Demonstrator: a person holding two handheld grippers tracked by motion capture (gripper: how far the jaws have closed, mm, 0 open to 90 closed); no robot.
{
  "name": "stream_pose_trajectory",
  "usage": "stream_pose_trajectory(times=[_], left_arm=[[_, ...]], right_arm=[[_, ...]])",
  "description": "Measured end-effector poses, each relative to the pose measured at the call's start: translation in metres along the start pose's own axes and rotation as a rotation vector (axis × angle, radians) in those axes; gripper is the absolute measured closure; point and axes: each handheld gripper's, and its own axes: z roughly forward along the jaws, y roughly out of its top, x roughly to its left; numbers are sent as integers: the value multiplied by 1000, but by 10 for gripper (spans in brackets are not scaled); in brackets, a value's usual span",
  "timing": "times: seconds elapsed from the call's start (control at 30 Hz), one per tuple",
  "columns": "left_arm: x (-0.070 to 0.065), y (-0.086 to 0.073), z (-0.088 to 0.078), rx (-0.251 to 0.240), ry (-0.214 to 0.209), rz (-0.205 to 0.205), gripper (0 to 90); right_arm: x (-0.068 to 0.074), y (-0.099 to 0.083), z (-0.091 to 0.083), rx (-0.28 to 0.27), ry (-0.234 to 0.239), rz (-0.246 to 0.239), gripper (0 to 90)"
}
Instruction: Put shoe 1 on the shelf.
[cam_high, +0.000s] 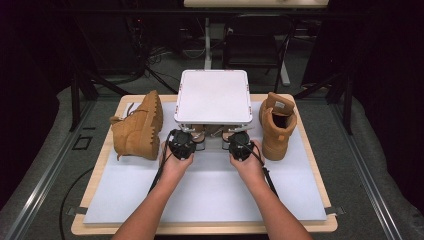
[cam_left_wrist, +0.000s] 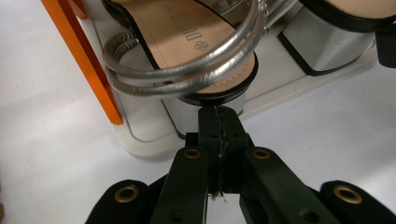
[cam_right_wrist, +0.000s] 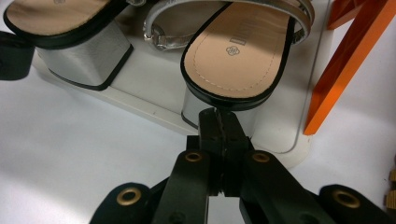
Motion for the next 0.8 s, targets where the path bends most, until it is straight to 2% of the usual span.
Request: stream_pose_trajectory(times=[0.37, 0.5, 0.8], left_arm=[[1, -1, 1, -11, -10, 0, 900], [0, -1, 2, -18, -8, -3, 900], [0, -3, 4, -40, -15, -7, 900]], right_arm=[[0, -2, 0, -15, -7, -17, 900], [-2, -1, 1, -8, 0, 0, 900], [-2, -1, 3, -21, -10, -10, 900]])
